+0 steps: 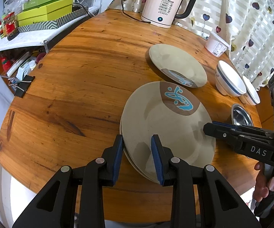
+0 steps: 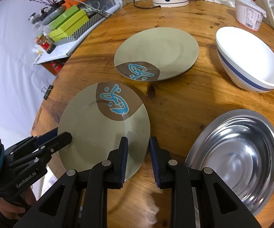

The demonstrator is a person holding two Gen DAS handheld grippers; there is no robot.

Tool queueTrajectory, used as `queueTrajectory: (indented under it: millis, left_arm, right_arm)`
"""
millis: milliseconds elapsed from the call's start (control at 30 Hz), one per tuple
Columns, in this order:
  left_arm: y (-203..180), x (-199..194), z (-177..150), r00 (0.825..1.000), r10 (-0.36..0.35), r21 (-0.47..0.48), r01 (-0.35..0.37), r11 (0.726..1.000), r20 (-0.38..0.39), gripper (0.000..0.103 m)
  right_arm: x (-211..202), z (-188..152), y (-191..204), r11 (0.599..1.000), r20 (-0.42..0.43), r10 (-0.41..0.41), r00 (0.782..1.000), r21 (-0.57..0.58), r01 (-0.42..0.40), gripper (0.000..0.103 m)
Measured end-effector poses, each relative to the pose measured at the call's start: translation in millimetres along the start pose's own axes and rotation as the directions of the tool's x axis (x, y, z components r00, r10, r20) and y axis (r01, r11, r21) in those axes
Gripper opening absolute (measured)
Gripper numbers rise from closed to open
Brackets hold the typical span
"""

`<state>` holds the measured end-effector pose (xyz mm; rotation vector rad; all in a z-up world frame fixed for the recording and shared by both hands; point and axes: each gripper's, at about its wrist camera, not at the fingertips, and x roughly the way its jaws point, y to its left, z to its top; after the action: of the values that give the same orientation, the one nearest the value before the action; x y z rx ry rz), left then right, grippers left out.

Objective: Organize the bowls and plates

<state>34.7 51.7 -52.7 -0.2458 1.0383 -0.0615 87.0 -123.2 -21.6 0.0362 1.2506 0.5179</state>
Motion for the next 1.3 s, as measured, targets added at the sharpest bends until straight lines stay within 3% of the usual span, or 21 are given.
queueTrajectory:
  millis: [533,933,1300]
  left_arm:
    - [9.3,-9.9,2.4,0.999,-0.031,-0.024,0.032,0.999,0.038,0.032]
    - [3.1,-31.7,10.1,0.994,-0.051,0.005,0.05,0.999,0.095,0.031]
    - [-3.6,-34.0,13.4,0.993,-0.065,0.022,0.063,0.998,0.101,0.031]
  right_arm:
    - [-17.0,-2.9,-1.7,1.0,0.081,0.02,0.997,-0.008,-0.019,0.024]
    - [-45.7,-11.6,-6.3,0.998,0.135,0.048,0.99,0.023,-0.052,0.026]
    - [-60.3,-11.3,-12.7,0.998,0.16,0.04,0.986,0.046,-0.048,0.026]
